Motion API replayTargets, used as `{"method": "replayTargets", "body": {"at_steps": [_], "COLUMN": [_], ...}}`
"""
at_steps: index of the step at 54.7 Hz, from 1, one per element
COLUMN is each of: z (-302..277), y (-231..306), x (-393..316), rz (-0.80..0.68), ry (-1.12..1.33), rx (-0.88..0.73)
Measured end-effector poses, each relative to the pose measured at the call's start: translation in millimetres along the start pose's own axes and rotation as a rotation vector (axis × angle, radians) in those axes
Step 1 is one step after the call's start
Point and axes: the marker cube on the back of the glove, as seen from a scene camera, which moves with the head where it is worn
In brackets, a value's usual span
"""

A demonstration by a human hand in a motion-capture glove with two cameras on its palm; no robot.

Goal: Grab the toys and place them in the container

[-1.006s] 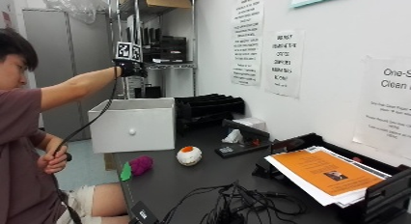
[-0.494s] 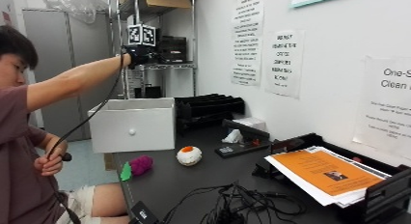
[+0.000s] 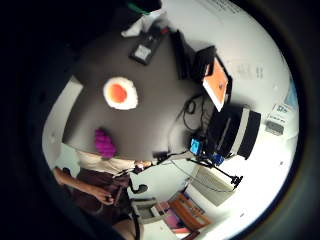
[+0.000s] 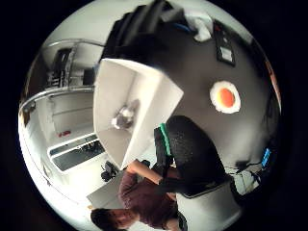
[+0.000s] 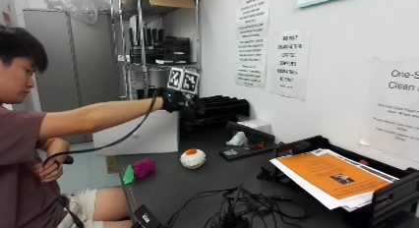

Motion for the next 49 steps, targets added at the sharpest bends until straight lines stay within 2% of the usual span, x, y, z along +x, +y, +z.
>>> {"method": "replayTargets", "body": {"at_steps": [15,21,26,31,39,49], "z": [151.4,193.5,203.2,202.6,189.7,146.7], "y": [-49.3,-60.7,-63.0,-60.9,-54.8,-40.1], "x": [42.6,47.0,50.5,53.0,59.6,47.8], "rz": [0.078,0.089,0.085,0.094,0.117,0.082], "ry": [-0.026,0.006,0.021,-0.062,-0.213,-0.125], "rx": [-0.174,-0.108,0.14,0.211,0.099,0.01]}}
